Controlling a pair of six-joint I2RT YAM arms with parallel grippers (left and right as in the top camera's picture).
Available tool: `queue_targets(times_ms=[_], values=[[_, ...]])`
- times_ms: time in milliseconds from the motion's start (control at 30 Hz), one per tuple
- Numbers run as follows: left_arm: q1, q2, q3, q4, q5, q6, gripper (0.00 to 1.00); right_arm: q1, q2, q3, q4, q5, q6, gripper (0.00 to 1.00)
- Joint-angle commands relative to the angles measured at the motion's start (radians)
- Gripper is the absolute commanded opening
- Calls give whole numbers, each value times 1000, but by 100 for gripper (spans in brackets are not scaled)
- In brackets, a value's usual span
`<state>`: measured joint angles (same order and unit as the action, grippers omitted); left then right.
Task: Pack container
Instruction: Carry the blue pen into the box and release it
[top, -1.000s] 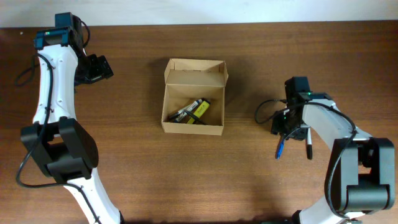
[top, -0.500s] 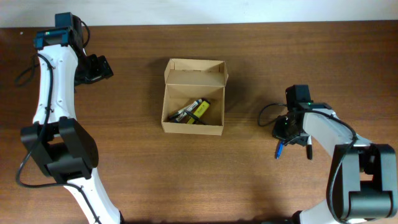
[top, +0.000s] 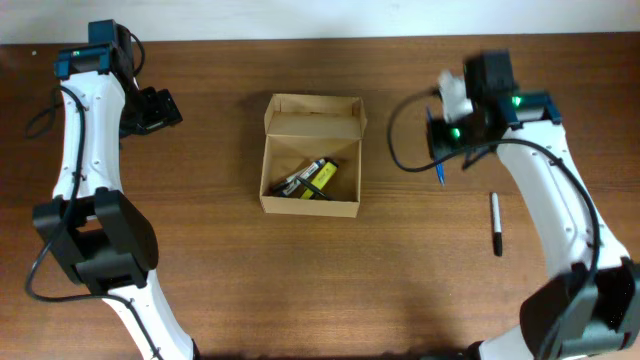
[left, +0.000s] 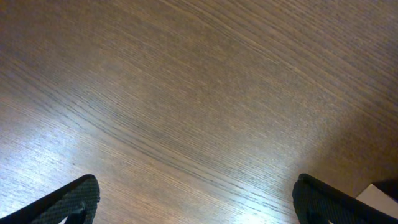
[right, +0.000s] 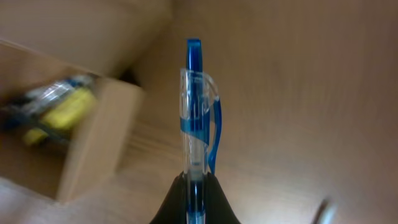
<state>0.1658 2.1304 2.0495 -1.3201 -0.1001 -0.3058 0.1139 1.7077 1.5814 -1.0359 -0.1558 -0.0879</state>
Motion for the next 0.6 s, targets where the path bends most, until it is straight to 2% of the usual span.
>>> queue_targets(times_ms=[0, 100, 200, 400, 567], values=[[-1, -2, -3, 0, 7, 12, 100, 127, -2, 200, -50, 60, -224, 4], [-1, -2, -3, 0, 7, 12, 100, 233, 57, 338, -84, 74, -301, 4], [-1, -2, -3, 0, 7, 12, 100, 307, 112, 391, -87, 75, -368, 4], [-1, -2, -3, 0, 7, 12, 100, 431, 263, 401, -84, 79, -575, 4], [-1, -2, -3, 0, 7, 12, 100, 463, 376, 401, -82, 77, -694, 4]])
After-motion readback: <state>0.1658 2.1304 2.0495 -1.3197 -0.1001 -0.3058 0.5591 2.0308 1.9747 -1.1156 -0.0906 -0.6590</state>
